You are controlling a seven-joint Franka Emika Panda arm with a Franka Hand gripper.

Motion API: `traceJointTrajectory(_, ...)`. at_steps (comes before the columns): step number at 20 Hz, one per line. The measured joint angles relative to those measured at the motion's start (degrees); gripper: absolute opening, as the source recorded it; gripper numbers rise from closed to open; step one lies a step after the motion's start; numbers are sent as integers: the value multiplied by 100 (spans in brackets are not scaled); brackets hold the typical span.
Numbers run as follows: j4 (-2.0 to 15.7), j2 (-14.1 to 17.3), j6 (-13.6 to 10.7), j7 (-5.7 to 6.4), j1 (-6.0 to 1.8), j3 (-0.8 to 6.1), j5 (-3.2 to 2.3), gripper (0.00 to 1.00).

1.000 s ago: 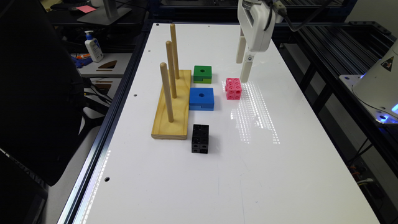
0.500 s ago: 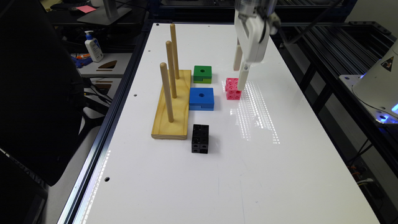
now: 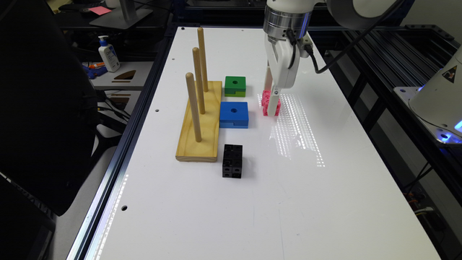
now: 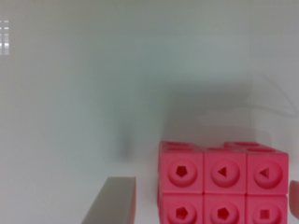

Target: Pick up pink block.

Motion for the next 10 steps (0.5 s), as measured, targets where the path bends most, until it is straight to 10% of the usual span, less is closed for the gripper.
traceJointTrajectory(10,12,118,18,0,0,0,0,100)
